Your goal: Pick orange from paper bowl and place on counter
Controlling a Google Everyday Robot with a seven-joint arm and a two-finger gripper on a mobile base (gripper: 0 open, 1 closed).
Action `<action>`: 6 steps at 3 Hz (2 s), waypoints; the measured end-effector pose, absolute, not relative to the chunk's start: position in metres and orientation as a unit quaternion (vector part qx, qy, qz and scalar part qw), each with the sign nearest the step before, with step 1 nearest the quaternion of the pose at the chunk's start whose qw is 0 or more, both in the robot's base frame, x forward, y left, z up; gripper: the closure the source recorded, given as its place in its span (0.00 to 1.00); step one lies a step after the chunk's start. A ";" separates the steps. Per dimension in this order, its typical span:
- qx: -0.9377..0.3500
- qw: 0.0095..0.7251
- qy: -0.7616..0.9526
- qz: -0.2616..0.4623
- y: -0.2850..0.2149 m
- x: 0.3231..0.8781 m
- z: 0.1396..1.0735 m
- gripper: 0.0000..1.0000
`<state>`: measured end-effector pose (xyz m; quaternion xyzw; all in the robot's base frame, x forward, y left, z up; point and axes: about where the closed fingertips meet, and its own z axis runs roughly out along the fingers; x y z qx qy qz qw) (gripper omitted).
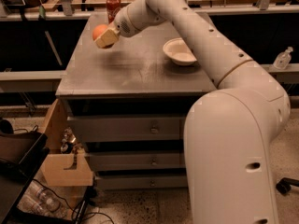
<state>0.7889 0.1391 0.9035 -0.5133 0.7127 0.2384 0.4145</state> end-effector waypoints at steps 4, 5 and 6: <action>-0.513 0.363 0.732 0.264 0.169 0.770 0.853 0.61; -0.514 0.362 0.732 0.264 0.170 0.770 0.853 0.28; -0.515 0.360 0.731 0.266 0.173 0.769 0.850 0.05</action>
Offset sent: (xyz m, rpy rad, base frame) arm -0.0322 0.0364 -0.0640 -0.0376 0.1649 0.0321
